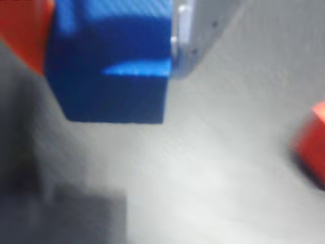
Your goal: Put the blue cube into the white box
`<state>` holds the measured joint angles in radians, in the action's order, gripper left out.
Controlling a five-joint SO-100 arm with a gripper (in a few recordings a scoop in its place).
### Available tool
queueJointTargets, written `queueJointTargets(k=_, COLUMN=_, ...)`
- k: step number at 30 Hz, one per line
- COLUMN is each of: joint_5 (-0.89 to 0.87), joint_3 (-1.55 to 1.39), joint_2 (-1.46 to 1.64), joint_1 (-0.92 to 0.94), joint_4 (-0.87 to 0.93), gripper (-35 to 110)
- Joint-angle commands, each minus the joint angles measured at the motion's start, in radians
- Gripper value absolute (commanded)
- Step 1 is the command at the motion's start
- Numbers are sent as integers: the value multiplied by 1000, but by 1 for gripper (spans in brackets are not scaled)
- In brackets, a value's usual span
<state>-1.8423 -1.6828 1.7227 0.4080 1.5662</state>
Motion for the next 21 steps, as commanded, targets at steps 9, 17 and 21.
queueJointTargets(k=9, joint_5=169, joint_3=-6, joint_2=216, joint_1=655, joint_4=236, gripper=0)
queueJointTargets(k=17, joint_5=193, joint_3=-140, joint_2=353, joint_1=770, joint_4=236, gripper=0)
queueJointTargets(k=21, joint_5=189, joint_3=-238, joint_2=460, joint_1=773, joint_4=236, gripper=0)
